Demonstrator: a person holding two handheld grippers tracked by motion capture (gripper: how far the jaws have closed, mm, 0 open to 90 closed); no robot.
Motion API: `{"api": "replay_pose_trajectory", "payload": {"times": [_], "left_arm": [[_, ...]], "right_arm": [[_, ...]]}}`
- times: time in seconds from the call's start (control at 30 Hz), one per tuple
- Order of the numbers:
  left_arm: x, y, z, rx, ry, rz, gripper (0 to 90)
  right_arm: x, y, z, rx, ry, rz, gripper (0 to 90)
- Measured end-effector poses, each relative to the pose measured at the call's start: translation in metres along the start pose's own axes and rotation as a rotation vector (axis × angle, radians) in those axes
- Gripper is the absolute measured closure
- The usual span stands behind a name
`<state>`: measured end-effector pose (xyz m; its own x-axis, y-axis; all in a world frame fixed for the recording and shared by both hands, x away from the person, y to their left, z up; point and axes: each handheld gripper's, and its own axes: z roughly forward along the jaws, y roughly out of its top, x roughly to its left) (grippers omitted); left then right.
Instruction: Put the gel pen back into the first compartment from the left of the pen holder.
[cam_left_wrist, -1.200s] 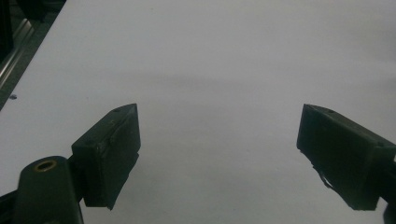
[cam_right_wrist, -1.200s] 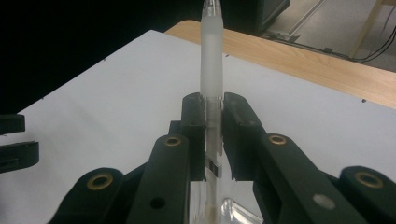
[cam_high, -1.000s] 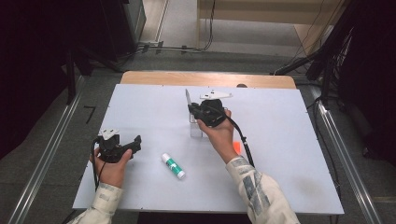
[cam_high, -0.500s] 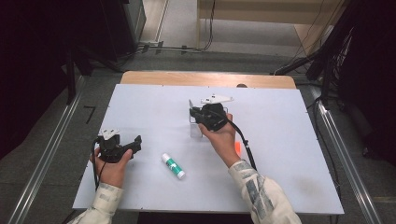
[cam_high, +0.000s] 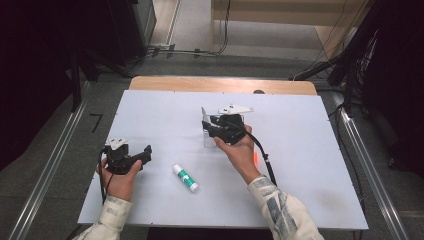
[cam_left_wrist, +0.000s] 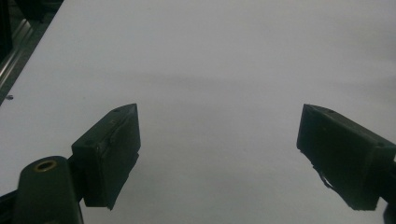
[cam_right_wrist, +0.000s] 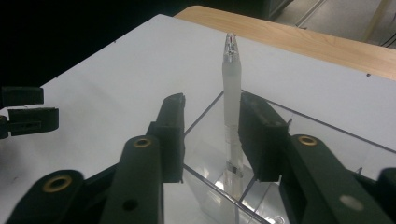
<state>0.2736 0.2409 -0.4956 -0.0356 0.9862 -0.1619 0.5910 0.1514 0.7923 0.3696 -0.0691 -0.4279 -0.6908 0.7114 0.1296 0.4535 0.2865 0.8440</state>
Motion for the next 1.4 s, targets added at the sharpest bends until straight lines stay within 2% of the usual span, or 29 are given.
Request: {"api": "replay_pose_trajectory", "payload": {"times": [0.27, 0.63, 0.97, 1.2, 1.4], "left_arm": [[0.000, 0.000, 0.000, 0.000, 0.001, 0.000, 14.0], [0.000, 0.000, 0.000, 0.000, 0.001, 0.001, 14.0], [0.000, 0.000, -0.001, 0.001, 0.002, 0.000, 14.0], [0.000, 0.000, -0.001, -0.001, 0.001, -0.001, 14.0], [0.000, 0.000, 0.000, 0.002, 0.001, 0.003, 13.9]], "right_arm": [[0.003, 0.000, -0.003, 0.000, 0.006, -0.009, 44.8], [0.002, 0.000, -0.009, -0.013, 0.020, 0.011, 31.4], [0.001, -0.001, -0.014, -0.024, 0.048, 0.029, 24.9], [0.001, -0.002, -0.018, -0.027, 0.029, 0.007, 23.5], [0.001, -0.003, -0.021, -0.034, 0.036, 0.014, 22.2]]}}
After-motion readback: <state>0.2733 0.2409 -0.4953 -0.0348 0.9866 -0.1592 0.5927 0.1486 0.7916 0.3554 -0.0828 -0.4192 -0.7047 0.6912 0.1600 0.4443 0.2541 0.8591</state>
